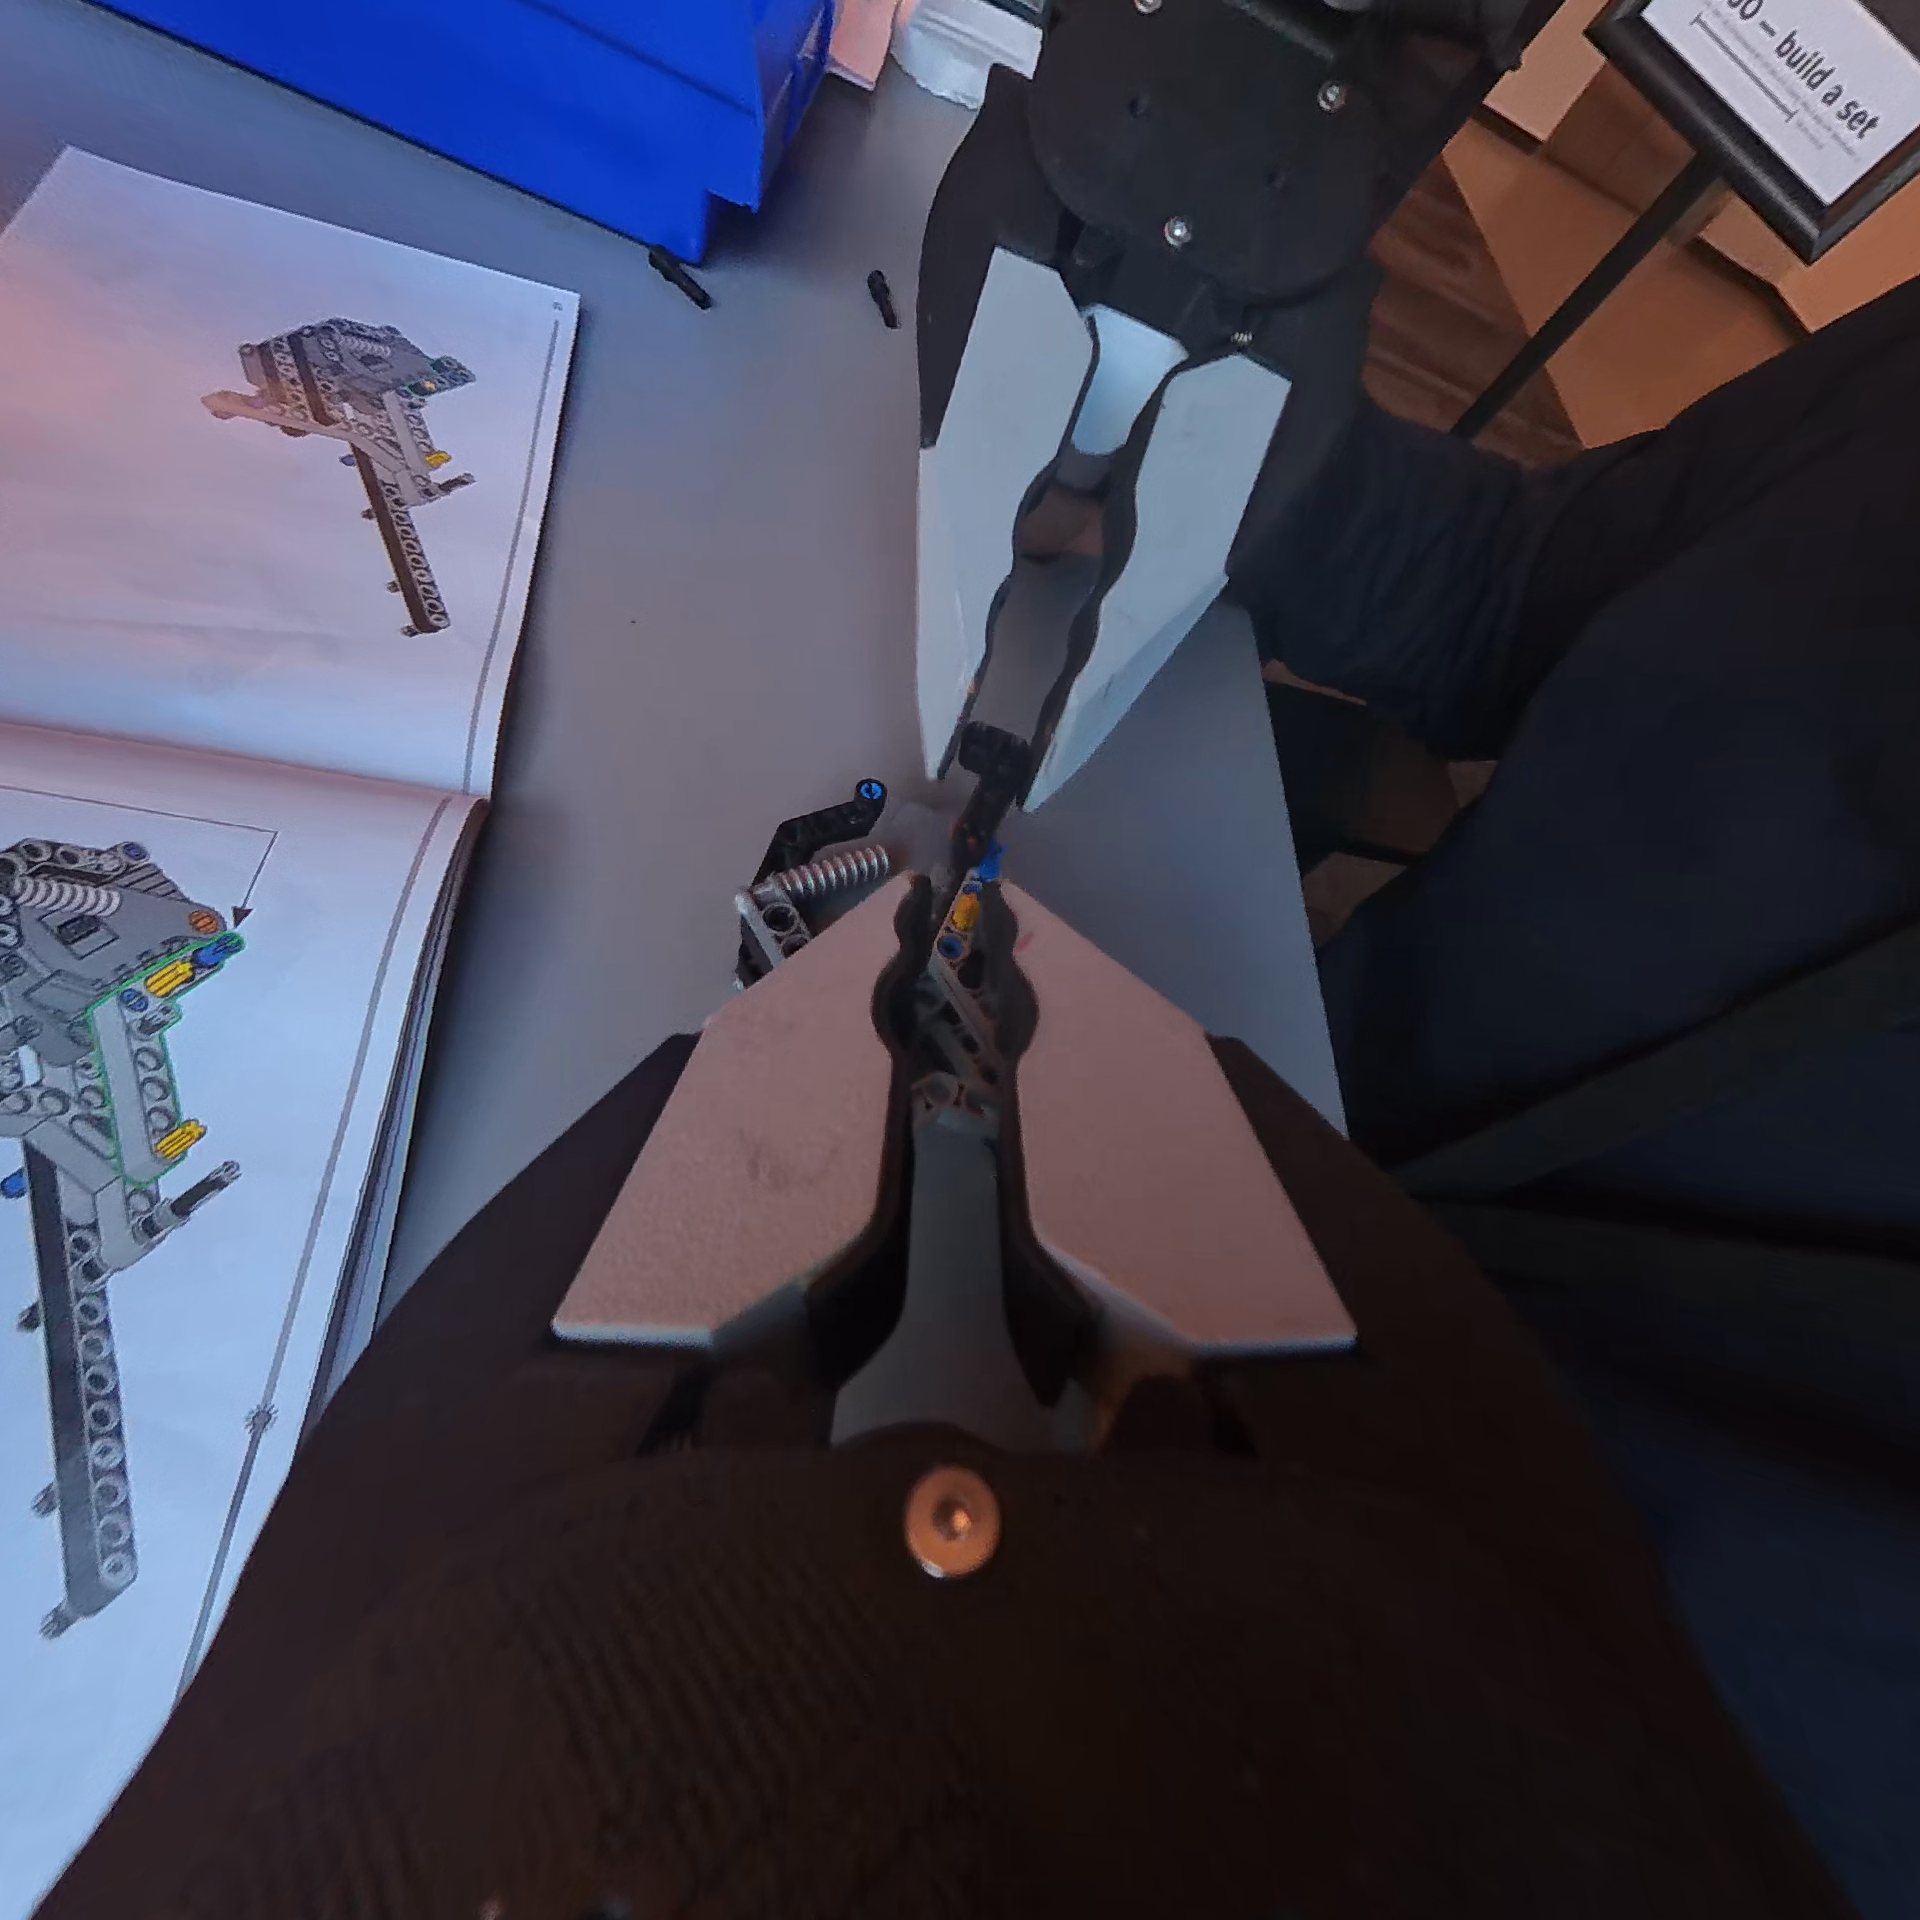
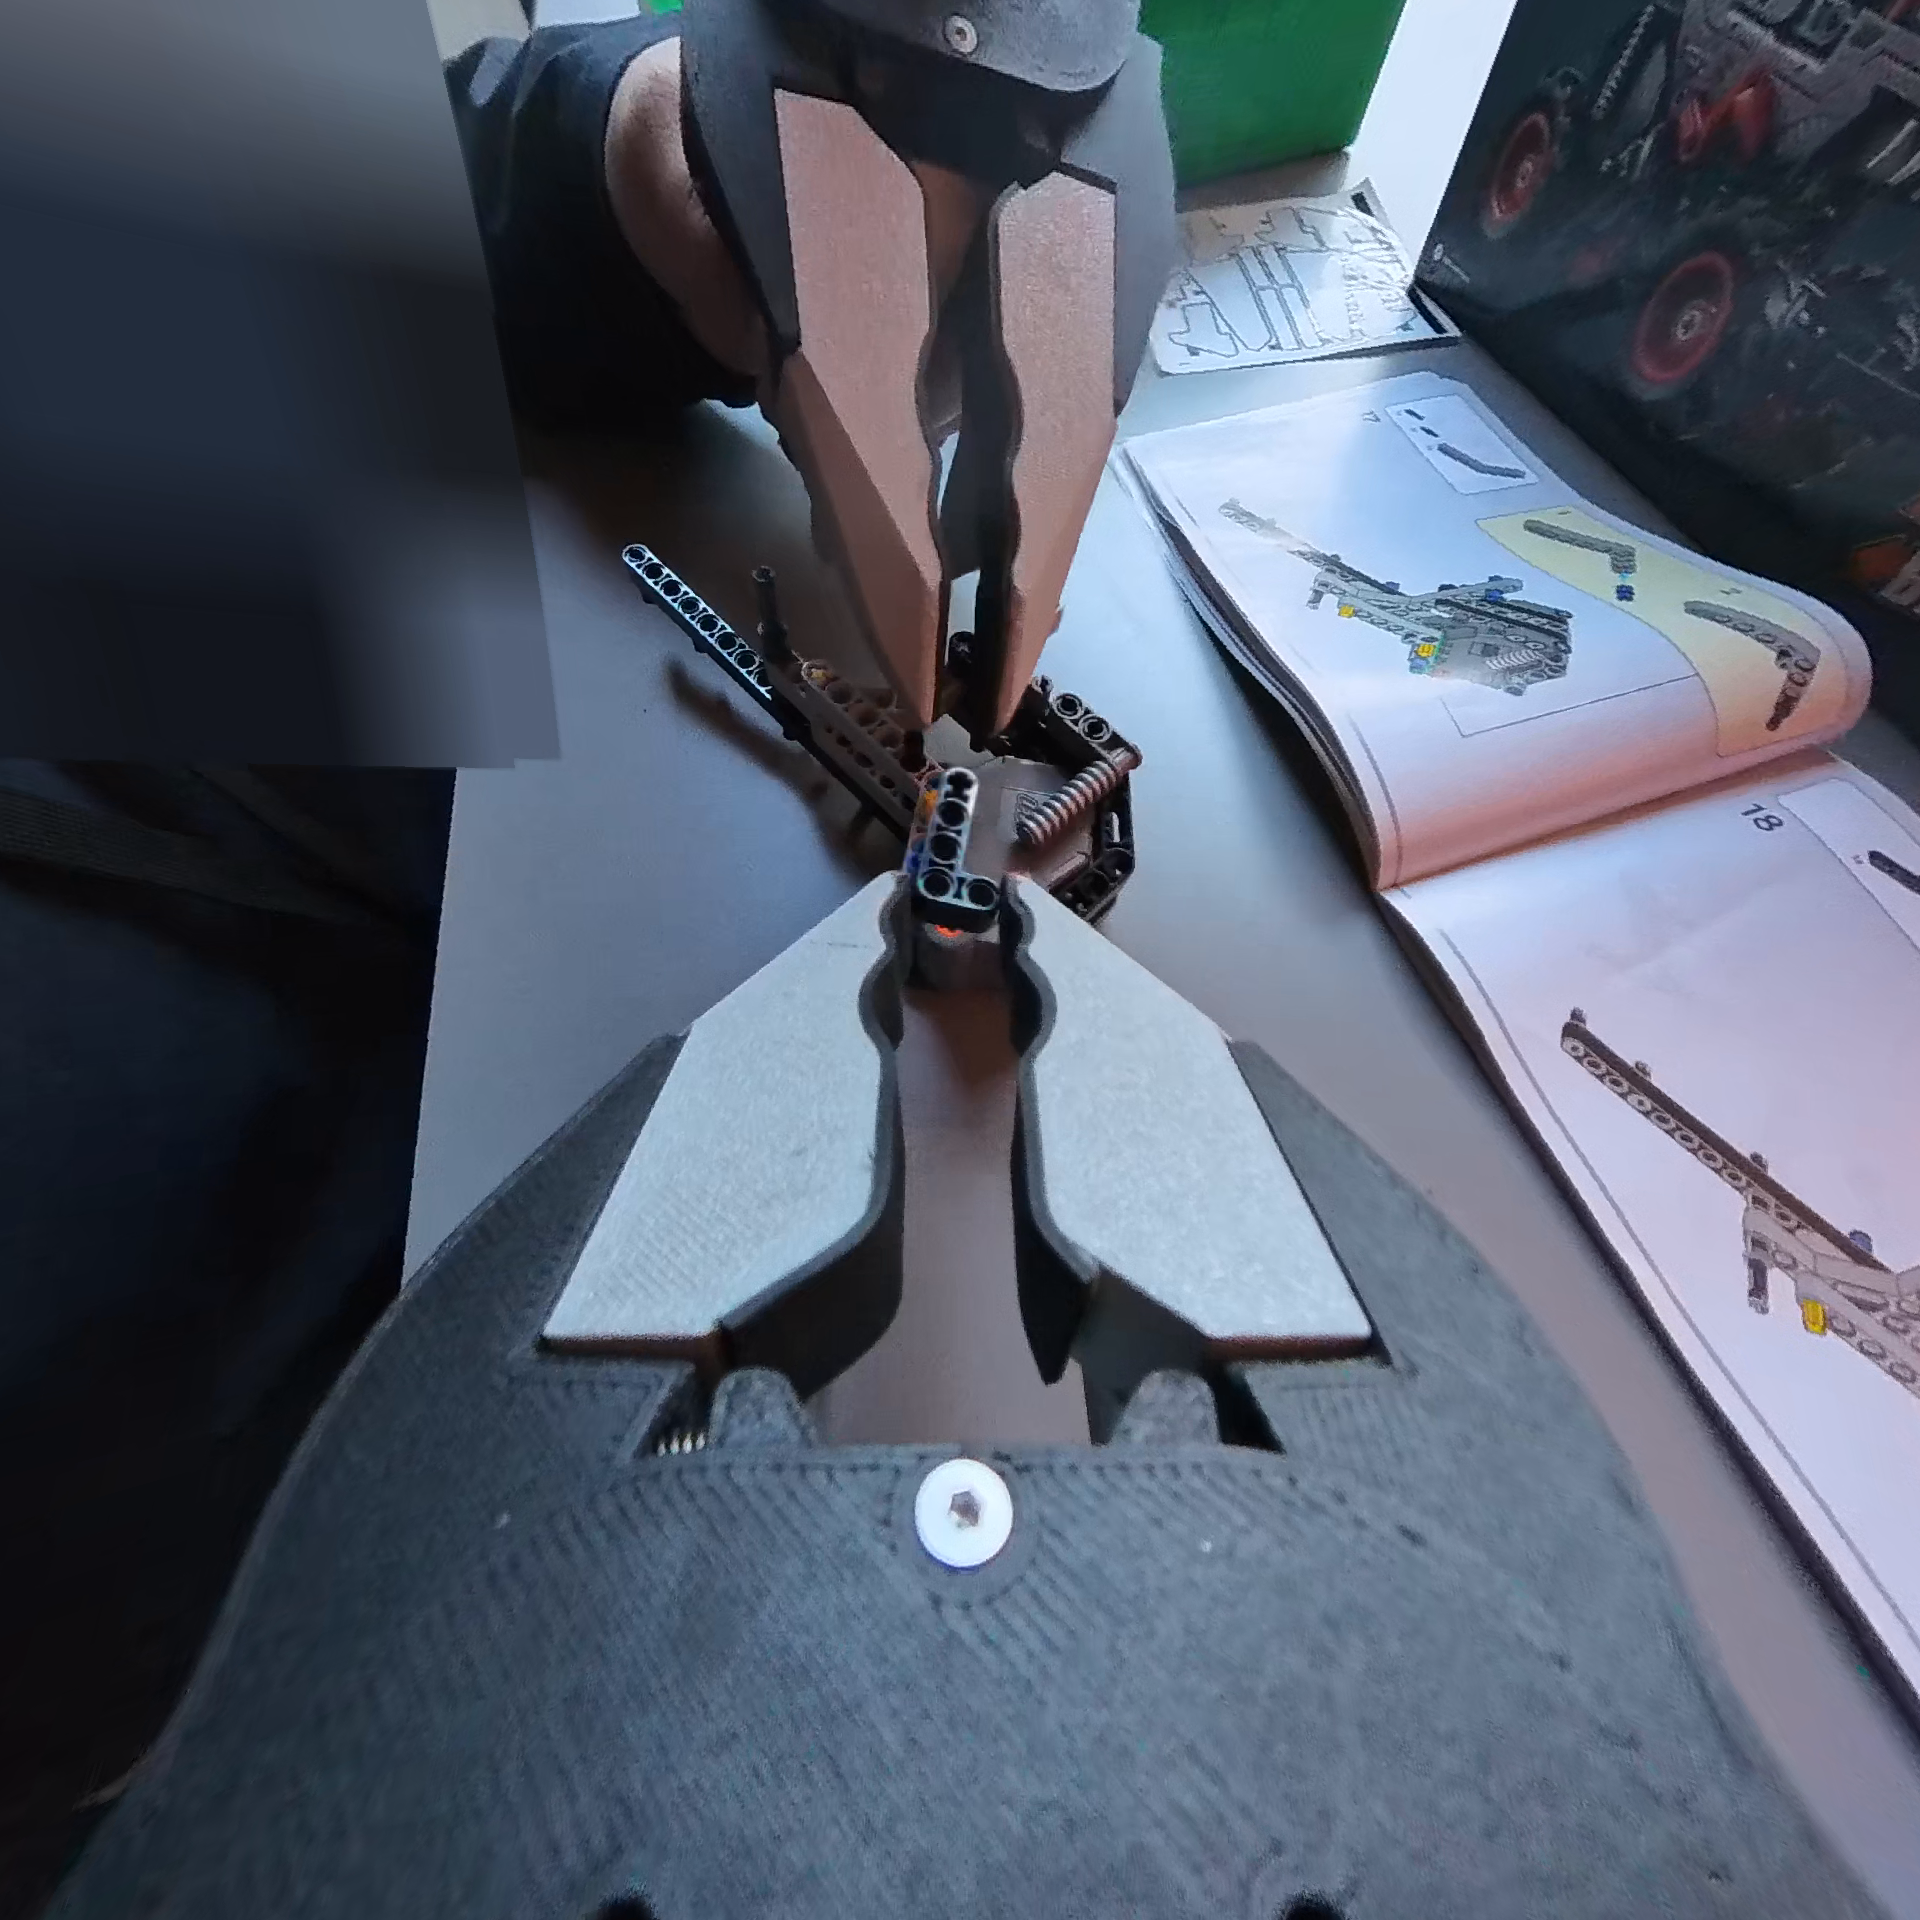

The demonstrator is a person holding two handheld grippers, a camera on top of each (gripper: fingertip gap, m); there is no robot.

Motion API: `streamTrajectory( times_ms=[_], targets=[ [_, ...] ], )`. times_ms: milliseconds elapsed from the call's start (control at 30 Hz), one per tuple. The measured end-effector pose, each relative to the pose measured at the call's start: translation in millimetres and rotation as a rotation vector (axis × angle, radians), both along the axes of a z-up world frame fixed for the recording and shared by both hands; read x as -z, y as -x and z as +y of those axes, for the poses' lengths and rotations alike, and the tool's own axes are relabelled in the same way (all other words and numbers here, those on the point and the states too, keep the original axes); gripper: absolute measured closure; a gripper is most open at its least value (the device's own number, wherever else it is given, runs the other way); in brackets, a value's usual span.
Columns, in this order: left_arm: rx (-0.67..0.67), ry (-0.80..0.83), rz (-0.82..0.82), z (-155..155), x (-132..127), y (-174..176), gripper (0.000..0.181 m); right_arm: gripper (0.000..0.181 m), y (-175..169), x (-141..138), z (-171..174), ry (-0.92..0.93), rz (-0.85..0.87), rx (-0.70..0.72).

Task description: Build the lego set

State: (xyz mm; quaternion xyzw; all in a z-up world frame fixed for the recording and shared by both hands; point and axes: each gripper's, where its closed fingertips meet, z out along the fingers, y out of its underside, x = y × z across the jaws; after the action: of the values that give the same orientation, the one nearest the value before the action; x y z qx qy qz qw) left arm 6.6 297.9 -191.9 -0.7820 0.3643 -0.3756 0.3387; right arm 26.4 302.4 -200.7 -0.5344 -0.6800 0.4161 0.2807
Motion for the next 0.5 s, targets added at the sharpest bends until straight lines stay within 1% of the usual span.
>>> streamTrajectory(
  times_ms=[200,300,500],
  targets=[
    [-0.003,-0.006,0.016,-1.3,2.1,1.7,0.175,0.168,-2.0,-0.7,0.3,0.001,0.004,0.001],
    [-0.009,-0.002,0.011,-1.2,3.4,3.6,0.174,0.168,-4.5,-4.2,-2.6,0.015,0.033,-0.008],
    [-0.040,0.009,-0.008,1.8,3.0,12.2,0.173,0.168,-9.3,-7.0,-3.7,0.029,0.075,0.022]
  ],
)
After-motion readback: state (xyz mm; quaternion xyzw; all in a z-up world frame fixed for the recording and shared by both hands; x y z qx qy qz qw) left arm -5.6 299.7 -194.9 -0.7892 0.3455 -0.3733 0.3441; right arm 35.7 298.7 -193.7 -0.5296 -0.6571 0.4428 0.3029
